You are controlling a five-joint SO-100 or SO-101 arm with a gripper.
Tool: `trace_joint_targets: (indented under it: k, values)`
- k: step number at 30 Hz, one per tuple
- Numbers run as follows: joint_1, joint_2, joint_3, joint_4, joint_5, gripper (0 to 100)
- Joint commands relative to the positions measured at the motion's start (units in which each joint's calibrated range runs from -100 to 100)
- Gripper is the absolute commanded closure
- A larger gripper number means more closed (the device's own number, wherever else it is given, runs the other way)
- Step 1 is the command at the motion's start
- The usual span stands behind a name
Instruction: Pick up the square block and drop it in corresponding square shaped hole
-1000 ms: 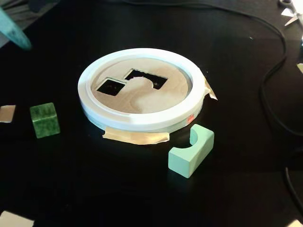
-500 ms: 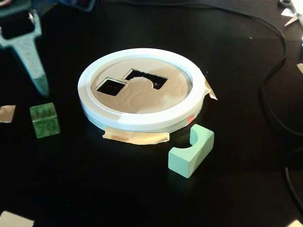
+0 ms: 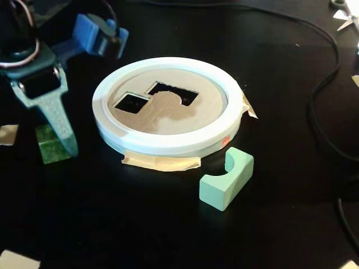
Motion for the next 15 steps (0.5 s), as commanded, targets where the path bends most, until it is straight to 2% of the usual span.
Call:
trace_joint_targets:
  k: [1,15]
  values:
    - [-0.4,0.1,1.1,-5.3,-0.3,5]
    - [0.5,0.1,4.4,-5.5,-0.3,5]
